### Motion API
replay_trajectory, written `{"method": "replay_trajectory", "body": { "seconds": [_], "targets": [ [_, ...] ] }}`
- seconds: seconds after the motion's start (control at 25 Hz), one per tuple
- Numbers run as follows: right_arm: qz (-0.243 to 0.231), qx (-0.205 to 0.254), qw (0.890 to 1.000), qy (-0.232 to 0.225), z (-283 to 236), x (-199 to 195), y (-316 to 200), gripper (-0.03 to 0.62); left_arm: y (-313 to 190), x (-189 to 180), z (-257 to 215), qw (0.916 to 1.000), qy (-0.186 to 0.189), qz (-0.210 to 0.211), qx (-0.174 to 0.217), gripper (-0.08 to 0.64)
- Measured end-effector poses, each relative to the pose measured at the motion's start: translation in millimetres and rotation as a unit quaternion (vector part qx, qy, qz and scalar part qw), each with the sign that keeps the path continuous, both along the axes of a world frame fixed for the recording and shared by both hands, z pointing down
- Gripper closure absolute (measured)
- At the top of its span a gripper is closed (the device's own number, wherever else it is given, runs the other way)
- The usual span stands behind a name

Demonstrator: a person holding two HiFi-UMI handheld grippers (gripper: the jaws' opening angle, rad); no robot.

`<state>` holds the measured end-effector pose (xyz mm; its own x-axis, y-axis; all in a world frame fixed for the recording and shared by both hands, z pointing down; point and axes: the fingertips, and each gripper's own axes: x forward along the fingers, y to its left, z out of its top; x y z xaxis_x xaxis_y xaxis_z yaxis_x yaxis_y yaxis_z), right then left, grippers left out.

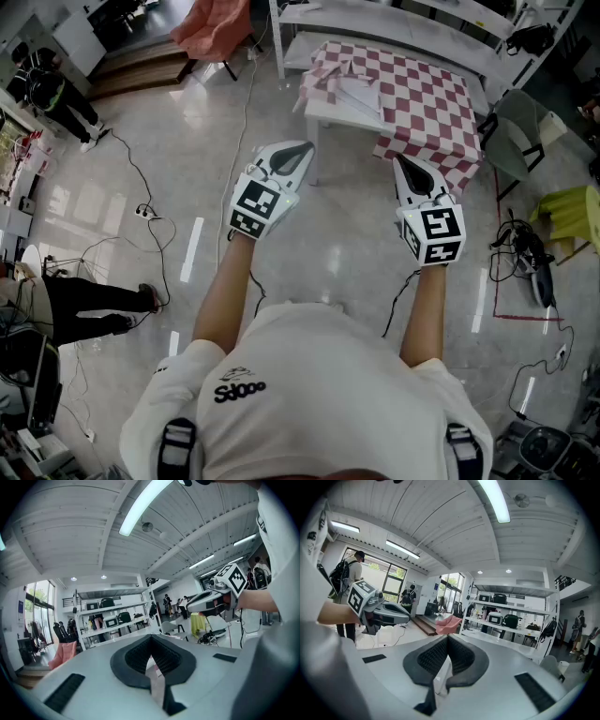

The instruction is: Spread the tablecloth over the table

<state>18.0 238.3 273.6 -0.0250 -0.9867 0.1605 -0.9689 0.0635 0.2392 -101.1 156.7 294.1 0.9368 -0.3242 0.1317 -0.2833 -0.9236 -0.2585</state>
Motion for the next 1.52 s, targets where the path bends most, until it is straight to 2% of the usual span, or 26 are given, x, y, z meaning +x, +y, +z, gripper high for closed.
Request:
{"method": "replay_trajectory", "body": {
  "seconds": [0.12,0.36,0.52,0.76,1.04,1.28,1.52],
  "targets": [
    [0.003,0.003,1.0,-0.01,1.7,10.3,-1.3,0.576,-1.7,9.3,2.1,1.0,0.002,-0.003,-0.001,0.538],
    [0.002,0.032,0.998,-0.063,-2.7,32.3,-2.3,0.575,-6.2,23.2,3.7,0.9999,0.001,-0.01,-0.003,0.538],
    [-0.017,0.027,0.996,-0.086,3.6,47.4,-6.1,0.575,-9.3,38.8,7.9,0.9998,-0.004,-0.021,-0.005,0.538],
    [-0.039,0.0,0.997,-0.071,16.9,73.2,-2.0,0.575,-8.0,62.3,11.6,0.9988,-0.008,-0.048,-0.009,0.538],
    [-0.053,0.0,0.995,-0.088,23.5,105.6,-9.8,0.575,-17.3,91.7,13.6,0.998,-0.017,-0.059,-0.013,0.538],
    [-0.038,-0.006,0.995,-0.092,37.1,129.3,-43.7,0.576,-59.2,105.4,31.7,0.9971,-0.024,-0.065,-0.033,0.538],
    [-0.015,-0.006,0.997,-0.081,48.6,151.6,-120.1,0.575,-141.1,131.3,48.0,0.9979,-0.024,-0.047,-0.036,0.538]
  ]
}}
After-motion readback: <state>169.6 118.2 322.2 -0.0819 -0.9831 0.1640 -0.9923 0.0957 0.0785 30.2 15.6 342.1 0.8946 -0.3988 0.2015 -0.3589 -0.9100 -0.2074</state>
